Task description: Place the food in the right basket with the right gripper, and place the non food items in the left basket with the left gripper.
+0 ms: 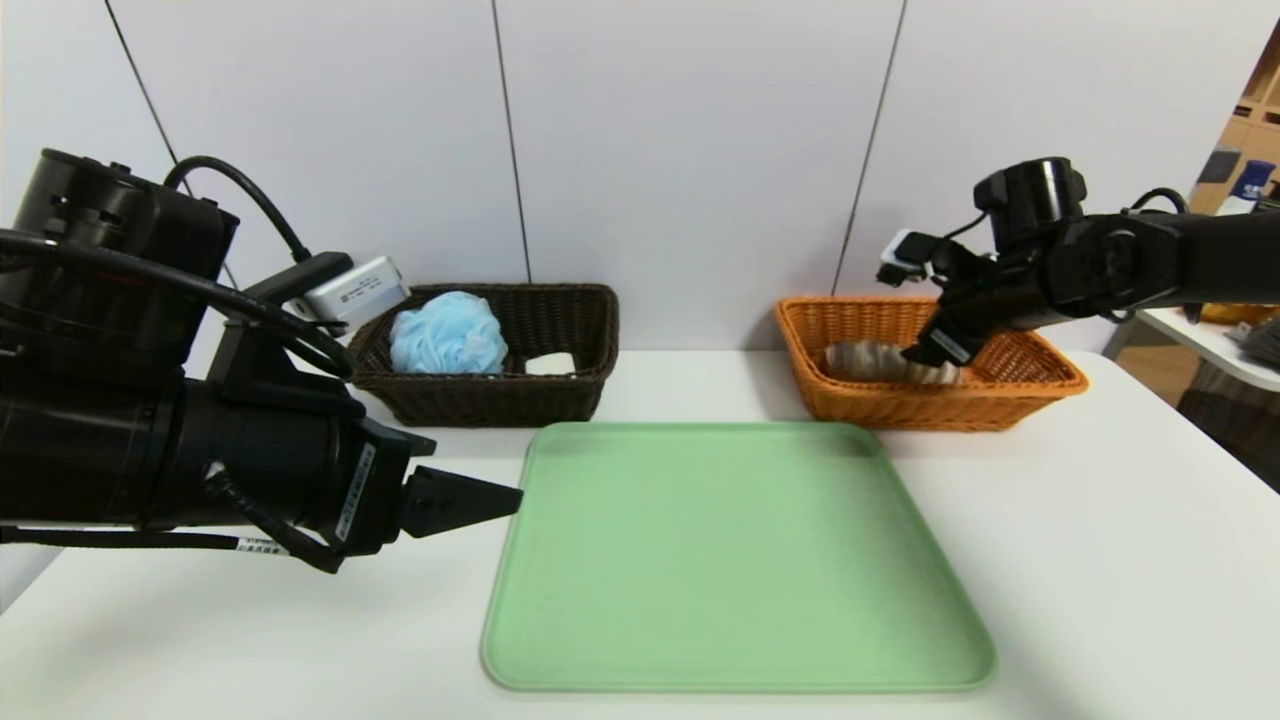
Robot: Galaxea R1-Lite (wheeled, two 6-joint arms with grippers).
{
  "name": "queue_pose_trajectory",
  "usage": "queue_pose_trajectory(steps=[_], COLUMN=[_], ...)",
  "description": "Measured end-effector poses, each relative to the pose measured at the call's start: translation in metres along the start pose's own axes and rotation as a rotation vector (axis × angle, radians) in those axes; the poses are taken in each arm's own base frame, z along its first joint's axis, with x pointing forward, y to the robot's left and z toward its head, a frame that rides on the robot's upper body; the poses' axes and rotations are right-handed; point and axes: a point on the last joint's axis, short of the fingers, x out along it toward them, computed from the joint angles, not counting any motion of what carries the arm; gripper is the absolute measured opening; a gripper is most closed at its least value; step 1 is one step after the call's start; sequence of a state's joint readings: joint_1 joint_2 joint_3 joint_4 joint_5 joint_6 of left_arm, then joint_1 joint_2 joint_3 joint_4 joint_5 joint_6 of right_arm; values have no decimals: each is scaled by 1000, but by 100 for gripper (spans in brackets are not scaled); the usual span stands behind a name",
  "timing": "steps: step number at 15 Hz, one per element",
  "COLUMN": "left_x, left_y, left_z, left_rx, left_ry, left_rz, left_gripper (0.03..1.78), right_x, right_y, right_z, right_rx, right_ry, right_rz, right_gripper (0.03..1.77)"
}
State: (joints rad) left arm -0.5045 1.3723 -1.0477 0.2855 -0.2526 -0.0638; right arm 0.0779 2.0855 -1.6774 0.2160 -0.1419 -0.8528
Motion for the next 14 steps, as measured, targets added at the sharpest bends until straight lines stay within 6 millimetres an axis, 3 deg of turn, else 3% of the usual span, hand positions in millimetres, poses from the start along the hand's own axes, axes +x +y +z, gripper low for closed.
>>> queue_pose_trajectory(steps=[7, 10, 14], left_x=[-4, -13, -27], left_y=[0, -1, -4], left_z=[3, 7, 11], left_rx=[-5, 2, 11], left_ry=[-20, -56, -101], left_rz=[22, 41, 64], left_gripper=[169, 169, 169], right_x=[-12, -34, -79], right_y=[-11, -16, -21], right_z=[7, 7, 5], right_rx=[122, 218, 401], right_ry=[-28, 6, 54], right_rz=[-29, 4, 43], right_gripper=[167, 169, 169])
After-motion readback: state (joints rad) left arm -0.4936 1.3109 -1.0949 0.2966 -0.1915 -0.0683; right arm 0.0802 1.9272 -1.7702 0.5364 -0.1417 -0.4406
